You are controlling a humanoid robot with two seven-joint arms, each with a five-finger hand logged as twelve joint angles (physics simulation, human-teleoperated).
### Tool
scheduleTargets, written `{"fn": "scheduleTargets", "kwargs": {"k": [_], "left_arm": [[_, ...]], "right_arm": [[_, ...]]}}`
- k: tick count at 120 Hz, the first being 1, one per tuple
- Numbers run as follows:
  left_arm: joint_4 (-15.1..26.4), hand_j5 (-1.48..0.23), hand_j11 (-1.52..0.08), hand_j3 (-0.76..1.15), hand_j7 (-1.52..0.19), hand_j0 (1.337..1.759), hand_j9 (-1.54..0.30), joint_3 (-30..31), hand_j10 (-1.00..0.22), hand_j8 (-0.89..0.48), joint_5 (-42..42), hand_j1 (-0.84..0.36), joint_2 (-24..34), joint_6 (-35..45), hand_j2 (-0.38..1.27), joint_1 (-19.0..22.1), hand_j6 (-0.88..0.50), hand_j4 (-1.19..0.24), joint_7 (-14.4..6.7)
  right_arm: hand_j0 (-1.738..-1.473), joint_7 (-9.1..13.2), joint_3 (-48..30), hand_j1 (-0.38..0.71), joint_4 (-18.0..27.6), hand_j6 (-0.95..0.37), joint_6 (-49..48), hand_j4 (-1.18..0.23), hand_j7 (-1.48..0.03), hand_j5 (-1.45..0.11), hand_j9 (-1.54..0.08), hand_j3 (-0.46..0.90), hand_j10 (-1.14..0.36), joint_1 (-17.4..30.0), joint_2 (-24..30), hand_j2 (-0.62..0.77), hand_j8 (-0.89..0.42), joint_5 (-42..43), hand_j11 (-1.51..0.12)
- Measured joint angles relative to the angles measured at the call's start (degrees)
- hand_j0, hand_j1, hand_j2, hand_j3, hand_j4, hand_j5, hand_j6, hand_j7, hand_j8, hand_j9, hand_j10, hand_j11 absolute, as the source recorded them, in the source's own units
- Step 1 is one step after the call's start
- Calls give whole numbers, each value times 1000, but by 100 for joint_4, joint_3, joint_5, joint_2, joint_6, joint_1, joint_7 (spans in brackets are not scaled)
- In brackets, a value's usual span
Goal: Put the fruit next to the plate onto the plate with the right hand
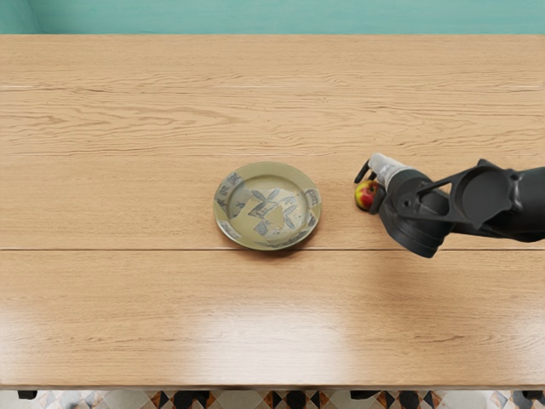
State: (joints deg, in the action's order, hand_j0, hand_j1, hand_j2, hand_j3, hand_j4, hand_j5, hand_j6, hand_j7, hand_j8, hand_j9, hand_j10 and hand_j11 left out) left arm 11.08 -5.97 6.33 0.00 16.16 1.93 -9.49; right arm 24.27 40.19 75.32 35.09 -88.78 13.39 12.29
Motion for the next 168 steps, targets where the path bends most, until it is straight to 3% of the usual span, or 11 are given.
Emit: {"fn": "scheduleTargets", "kwargs": {"k": [13, 52, 75, 108, 132, 168], "left_arm": [[0, -321, -321, 0, -321, 1658, -321, -1, -247, -247, 0, 53, 0, 0, 50, 0, -247, -247, 0], [0, -321, -321, 0, -321, 1658, -321, -1, -247, -247, 0, 53, 0, -1, 50, 0, -247, -247, 0], [0, -321, -321, 0, -321, 1658, -321, -1, -247, -247, 0, 53, 0, 1, 50, 0, -247, -247, 0], [0, -321, -321, 0, -321, 1658, -321, 0, -247, -247, 0, 53, 0, -1, 50, 0, -247, -247, 0], [0, -321, -321, 0, -321, 1658, -321, 0, -247, -247, 0, 53, 0, 0, 50, 0, -247, -247, 0], [0, -321, -321, 0, -321, 1658, -321, 0, -247, -247, 0, 53, 0, 1, 50, 0, -247, -247, 0]], "right_arm": [[-1652, -1, -3, 223, -11, -469, 5, -543, -653, -605, -608, -3, -543, 10, -2, -53, -540, 8, -608], [-1656, 31, -24, 255, 46, -429, -13, -567, -738, -739, -739, 0, -569, -119, 41, 59, -488, -67, -739], [-1657, 46, -144, 260, 516, -437, -14, -578, -762, -773, -774, 1, -578, -522, 434, 124, -491, -151, -775], [-1658, 56, -1207, 275, 838, -426, -14, -585, -779, -798, -803, 1, -582, -839, 984, 159, -473, -182, -804], [-1658, 63, -1853, 286, 1098, -415, -14, -588, -785, -806, -808, 1, -587, -837, 546, 177, -466, -189, -809], [-1658, 31, -2046, 328, 1351, -416, -19, -588, -806, -835, -826, 1, -601, -630, -61, 311, -466, -188, -827]]}}
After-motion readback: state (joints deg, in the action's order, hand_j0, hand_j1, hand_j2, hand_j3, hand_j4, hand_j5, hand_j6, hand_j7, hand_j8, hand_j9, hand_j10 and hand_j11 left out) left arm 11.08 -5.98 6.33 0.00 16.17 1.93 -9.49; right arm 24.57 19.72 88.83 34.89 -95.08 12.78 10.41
